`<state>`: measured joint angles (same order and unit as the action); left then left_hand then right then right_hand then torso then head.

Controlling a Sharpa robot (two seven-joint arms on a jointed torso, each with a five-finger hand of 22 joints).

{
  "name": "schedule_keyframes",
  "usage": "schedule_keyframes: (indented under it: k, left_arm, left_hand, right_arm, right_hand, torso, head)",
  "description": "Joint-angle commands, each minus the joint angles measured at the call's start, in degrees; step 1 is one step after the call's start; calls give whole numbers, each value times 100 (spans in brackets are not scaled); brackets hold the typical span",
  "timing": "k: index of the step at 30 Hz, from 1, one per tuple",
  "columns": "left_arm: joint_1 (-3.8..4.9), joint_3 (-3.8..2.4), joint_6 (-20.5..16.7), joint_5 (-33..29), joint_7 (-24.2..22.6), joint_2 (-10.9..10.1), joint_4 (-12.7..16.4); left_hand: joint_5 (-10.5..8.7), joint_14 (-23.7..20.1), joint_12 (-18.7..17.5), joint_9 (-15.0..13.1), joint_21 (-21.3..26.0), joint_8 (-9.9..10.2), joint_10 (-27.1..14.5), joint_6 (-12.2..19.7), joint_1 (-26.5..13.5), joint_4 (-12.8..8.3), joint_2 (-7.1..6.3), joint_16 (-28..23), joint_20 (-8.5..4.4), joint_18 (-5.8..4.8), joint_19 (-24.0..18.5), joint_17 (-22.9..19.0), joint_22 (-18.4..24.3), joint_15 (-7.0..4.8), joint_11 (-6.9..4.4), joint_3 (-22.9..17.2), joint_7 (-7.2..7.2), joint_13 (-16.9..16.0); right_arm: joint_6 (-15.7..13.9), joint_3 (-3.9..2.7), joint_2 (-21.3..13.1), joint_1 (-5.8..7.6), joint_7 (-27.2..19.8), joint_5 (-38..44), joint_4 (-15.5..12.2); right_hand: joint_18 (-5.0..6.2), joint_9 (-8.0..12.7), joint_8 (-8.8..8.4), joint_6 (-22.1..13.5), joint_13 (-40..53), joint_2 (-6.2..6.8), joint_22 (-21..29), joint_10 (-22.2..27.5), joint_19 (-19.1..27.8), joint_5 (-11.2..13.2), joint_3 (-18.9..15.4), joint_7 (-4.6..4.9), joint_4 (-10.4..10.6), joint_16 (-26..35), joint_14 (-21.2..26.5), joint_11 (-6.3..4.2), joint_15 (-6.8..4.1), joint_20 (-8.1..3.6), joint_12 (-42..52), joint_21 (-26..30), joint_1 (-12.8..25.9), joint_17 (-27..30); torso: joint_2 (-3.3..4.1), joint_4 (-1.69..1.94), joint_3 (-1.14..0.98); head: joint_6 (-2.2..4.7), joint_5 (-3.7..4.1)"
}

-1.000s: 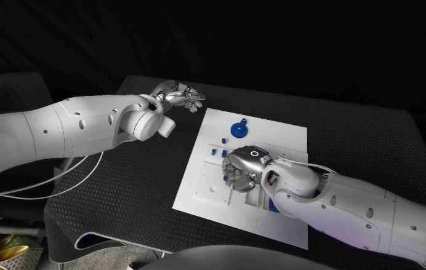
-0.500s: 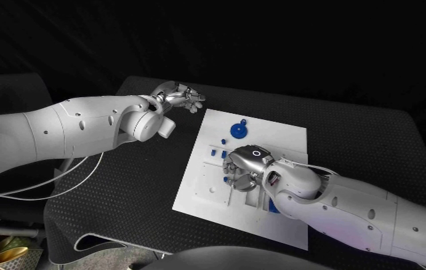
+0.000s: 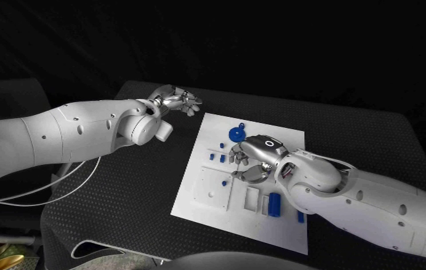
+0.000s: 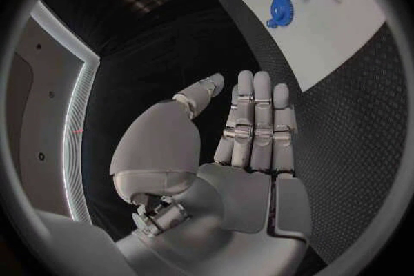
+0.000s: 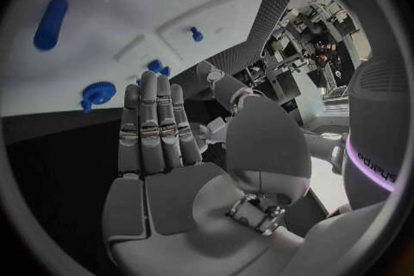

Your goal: Assemble the parts on the task board

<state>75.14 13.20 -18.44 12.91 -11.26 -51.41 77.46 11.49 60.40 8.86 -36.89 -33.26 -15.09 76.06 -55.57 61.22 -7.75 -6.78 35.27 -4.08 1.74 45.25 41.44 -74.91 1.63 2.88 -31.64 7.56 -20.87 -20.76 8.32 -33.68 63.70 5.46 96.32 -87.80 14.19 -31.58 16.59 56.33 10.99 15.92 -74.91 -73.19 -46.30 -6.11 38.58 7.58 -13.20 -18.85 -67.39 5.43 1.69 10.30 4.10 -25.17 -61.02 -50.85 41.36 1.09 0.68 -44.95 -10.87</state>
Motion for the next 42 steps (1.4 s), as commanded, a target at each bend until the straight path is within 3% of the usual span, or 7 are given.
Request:
schedule_keyframes:
  k: [1,5,8,12,22,38,42]
  left_arm:
    - [19,-4,81,-25,-71,19,-20]
    - [19,-4,79,-25,-96,41,-75]
    - [18,-3,108,-25,-128,50,-115]
    - [18,-3,160,16,-190,52,-165]
    - [16,-2,199,16,-241,60,-207]
    - [16,0,91,39,-114,69,-252]
    - [16,0,112,39,-118,83,-251]
  left_hand:
    - [3,-36,-31,10,23,36,-38,40,-14,-7,20,-24,-9,-27,-44,-8,-119,-9,-19,39,-15,-9]
    - [2,-37,-32,11,23,36,-39,41,-13,-8,18,-24,-9,-27,-45,-8,-119,-9,-19,40,-14,-9]
    - [2,-37,-32,11,24,37,-40,42,-12,-10,16,-25,-9,-27,-45,-8,-119,-9,-19,40,-14,-9]
    - [-8,-47,-40,16,28,42,-52,54,-5,-29,-29,-29,-7,-27,-53,-11,-120,-6,-13,52,-7,-8]
    - [-26,-74,-57,27,39,53,-77,80,-16,-57,-155,-45,5,-32,-79,-20,-123,7,-1,88,9,-7]
    - [-36,-67,-55,28,37,48,-71,76,-23,-40,-129,-41,7,-30,-72,-20,-124,7,-2,83,8,-10]
    - [-37,-66,-55,28,36,48,-70,75,-23,-39,-129,-40,6,-30,-71,-20,-124,7,-2,82,8,-11]
  right_arm:
    - [-167,-46,-157,110,-264,-435,-167]
    - [44,-210,-402,240,-315,-588,-284]
    - [643,-316,-548,343,-151,-497,-216]
    - [842,-316,-697,401,-75,-277,60]
    - [1085,-284,-860,391,-34,72,135]
    - [1332,-235,-948,216,-69,59,-1]
    - [1343,-211,-889,184,-86,131,61]
  right_hand:
    - [81,30,-40,-34,4,-59,-123,17,-142,5,-46,5,-5,-69,-124,-10,-34,-30,45,-72,-71,-29]
    - [81,83,-83,-74,29,-98,-119,-43,-376,70,6,16,-13,-201,-343,-39,-141,-119,86,-187,-192,-95]
    - [81,133,-131,-147,38,-107,-112,-42,-580,137,17,46,-10,-322,-530,-45,-227,-202,88,-280,-224,-180]
    - [81,219,-237,-352,17,-79,-107,76,-596,278,-145,89,-13,-336,-526,-7,-219,-222,29,-283,-100,-229]
    - [80,314,-268,-572,-183,24,-103,708,-462,-179,-818,-53,-133,-279,-383,183,-71,-183,-25,-215,248,-303]
    - [81,324,-188,-564,-223,18,-96,666,-461,-544,-1136,15,-59,-264,-370,157,-91,-192,45,-186,494,-347]
    - [81,298,-71,-373,-184,-189,-101,467,-498,-326,-1070,60,-124,-268,-404,88,-145,-217,148,-197,266,-363]
  torso:
    - [-9,-17,5]
    - [-13,-26,0]
    - [-17,-46,-7]
    - [-23,-51,-5]
    - [-14,-53,-14]
    - [-15,-32,2]
    - [-15,-29,0]
  head:
    - [117,79]
    - [222,137]
    - [258,148]
    - [308,222]
    - [315,287]
    - [229,416]
    - [224,411]
